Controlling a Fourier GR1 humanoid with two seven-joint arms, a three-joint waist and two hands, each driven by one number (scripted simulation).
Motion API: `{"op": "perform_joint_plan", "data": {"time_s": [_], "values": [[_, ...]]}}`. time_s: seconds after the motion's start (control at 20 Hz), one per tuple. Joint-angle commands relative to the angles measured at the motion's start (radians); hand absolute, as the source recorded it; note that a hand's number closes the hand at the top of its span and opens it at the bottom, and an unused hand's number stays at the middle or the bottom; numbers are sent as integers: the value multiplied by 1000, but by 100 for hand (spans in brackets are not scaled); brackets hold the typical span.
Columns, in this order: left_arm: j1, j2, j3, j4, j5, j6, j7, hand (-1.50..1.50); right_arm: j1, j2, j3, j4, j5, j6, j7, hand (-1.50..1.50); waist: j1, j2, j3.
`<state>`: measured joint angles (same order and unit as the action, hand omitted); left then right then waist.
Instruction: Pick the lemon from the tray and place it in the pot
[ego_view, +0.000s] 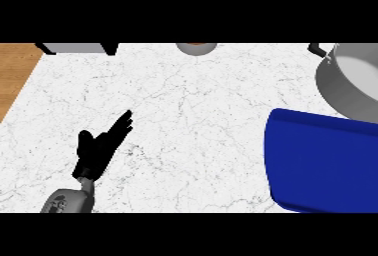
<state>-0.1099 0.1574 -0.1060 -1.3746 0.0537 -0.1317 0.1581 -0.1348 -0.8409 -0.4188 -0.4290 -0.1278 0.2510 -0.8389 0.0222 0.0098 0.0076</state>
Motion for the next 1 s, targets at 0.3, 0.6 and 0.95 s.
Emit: {"op": "perform_joint_plan", "data": {"time_s": [0.3, 0.6, 0.95], "values": [[18, -18, -13, 3, -17, 0, -1, 0, -210, -143, 30, 141, 126, -148, -57, 150, 13, -1, -3], [-14, -24, 4, 77, -47, 9, -64, 0, -383, -185, 122, 104, 225, -187, 126, 150, 6, 0, -7], [-10, -19, 4, 37, -35, -17, -20, 0, -550, -139, 222, 130, 349, -225, 256, 150, 19, 2, -6]]}}
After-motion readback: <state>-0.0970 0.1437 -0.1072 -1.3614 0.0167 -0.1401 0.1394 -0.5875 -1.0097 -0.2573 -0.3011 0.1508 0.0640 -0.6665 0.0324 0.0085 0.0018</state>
